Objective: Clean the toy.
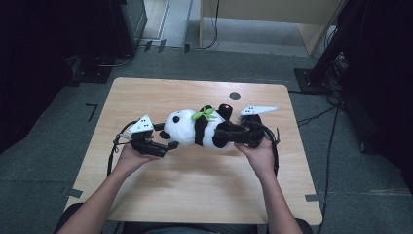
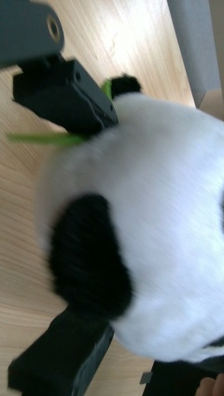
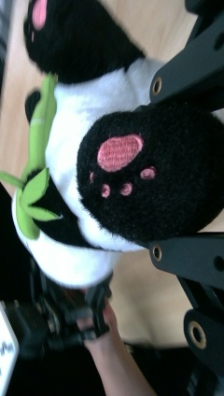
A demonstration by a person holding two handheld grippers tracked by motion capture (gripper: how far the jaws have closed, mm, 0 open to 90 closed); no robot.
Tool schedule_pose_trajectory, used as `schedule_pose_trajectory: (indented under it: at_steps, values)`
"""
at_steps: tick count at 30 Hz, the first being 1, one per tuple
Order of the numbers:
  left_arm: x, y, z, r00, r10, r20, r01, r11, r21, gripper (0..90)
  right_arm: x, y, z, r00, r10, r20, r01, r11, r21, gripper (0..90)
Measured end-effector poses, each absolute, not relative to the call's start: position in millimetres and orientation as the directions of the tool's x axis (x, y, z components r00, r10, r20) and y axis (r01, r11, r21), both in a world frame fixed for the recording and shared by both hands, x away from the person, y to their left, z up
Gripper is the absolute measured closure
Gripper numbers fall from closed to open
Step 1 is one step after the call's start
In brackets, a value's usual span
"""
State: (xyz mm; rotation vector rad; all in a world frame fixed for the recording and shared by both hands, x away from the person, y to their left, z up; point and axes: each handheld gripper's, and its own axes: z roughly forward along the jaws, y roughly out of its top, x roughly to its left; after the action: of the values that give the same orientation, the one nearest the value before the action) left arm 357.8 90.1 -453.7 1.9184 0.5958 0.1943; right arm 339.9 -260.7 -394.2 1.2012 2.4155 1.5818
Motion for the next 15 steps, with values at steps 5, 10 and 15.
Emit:
schedule_pose_trajectory:
  at_steps: [5, 10, 15]
  values:
    - [361.4, 81.5, -458.8, 0.842, 0.522, -0.134, 0.346, -0.334, 0.877, 1.2, 337.1, -251.3, -401.7, -0.725, 0.591, 0.353, 0.572, 0.232, 0.786, 61.9]
    - [359.6, 81.3, -458.0, 0.825, 0.553, -0.115, 0.339, -0.321, 0.884, 12.9, 337.7, -251.1, -402.8, -0.714, 0.603, 0.355, 0.578, 0.222, 0.785, 61.8]
    - [364.2, 80.7, -458.0, 0.805, 0.565, -0.181, 0.405, -0.3, 0.864, 28.4, 338.9, -252.0, -402.8, -0.704, 0.615, 0.356, 0.581, 0.21, 0.786, 61.1]
